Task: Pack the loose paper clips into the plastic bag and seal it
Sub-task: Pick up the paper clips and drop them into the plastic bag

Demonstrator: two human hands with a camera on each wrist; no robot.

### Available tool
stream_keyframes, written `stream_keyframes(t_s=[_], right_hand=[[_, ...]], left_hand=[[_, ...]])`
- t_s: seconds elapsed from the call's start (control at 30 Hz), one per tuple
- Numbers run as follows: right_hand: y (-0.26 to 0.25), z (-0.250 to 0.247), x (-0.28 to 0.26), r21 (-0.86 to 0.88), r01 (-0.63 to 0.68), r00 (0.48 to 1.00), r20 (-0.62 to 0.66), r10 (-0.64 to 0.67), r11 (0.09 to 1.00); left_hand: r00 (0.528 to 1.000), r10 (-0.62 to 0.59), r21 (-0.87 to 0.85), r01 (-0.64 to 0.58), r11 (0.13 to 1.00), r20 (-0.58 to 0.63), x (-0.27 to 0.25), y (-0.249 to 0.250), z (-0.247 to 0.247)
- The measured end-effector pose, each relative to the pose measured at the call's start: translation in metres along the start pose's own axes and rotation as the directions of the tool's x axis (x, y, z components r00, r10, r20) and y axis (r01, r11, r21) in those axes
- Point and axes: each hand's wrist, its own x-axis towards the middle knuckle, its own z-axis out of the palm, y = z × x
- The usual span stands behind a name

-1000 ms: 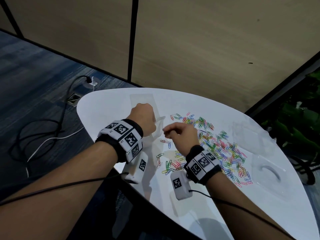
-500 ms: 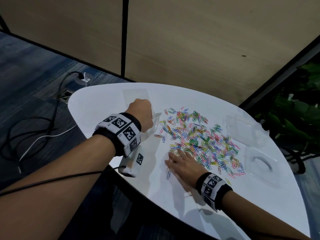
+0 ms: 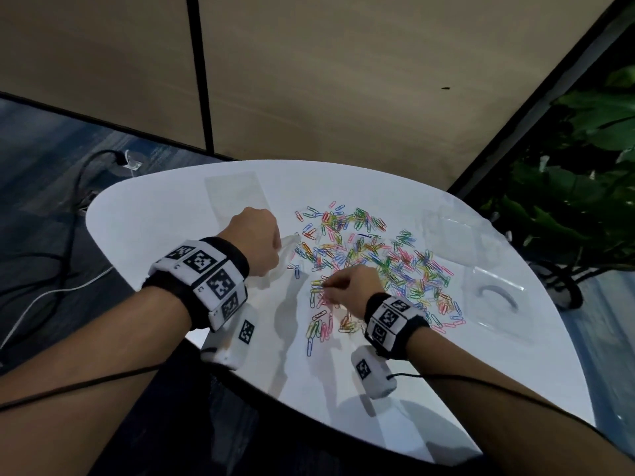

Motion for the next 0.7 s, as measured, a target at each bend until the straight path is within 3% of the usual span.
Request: stream_keyframes(t_s=[0.07, 0.17, 0.3, 0.4, 0.63, 0.7], right_hand=[[-0.012, -0.012, 0.001, 0.333, -0.064, 0.998, 0.024, 0.059, 0.941], [-0.035, -0.019, -0.004, 0.683, -0.047, 0.998, 0.059, 0.009, 0.729], [-0.06, -0.01, -0.014, 0.877, -0.104, 0.994, 0.112, 0.011, 0.468], [-0.064, 0.002, -0.015, 0.91, -0.157, 0.986, 0.167, 0.009, 0.384], [-0.063, 0.014, -0.017, 0.755, -0.026, 0.999, 0.038, -0.003, 0.655], [-0.061, 0.012, -0.016, 0.551, 0.092, 0.996, -0.044, -0.082, 0.829]], left_hand=[[1.0, 0.007, -0.008, -0.007, 1.0, 0.003, 0.0, 0.001, 0.002], [1.0, 0.016, -0.02, -0.016, 1.0, -0.001, -0.001, 0.003, 0.005], [0.999, 0.019, -0.077, -0.021, 0.997, -0.031, -0.001, 0.005, 0.011], [0.998, 0.039, -0.116, -0.044, 0.992, -0.047, 0.0, 0.007, 0.015], [0.995, 0.072, -0.142, -0.081, 0.987, -0.065, 0.002, 0.009, 0.018], [0.995, 0.074, -0.153, -0.083, 0.985, -0.065, 0.002, 0.01, 0.018]])
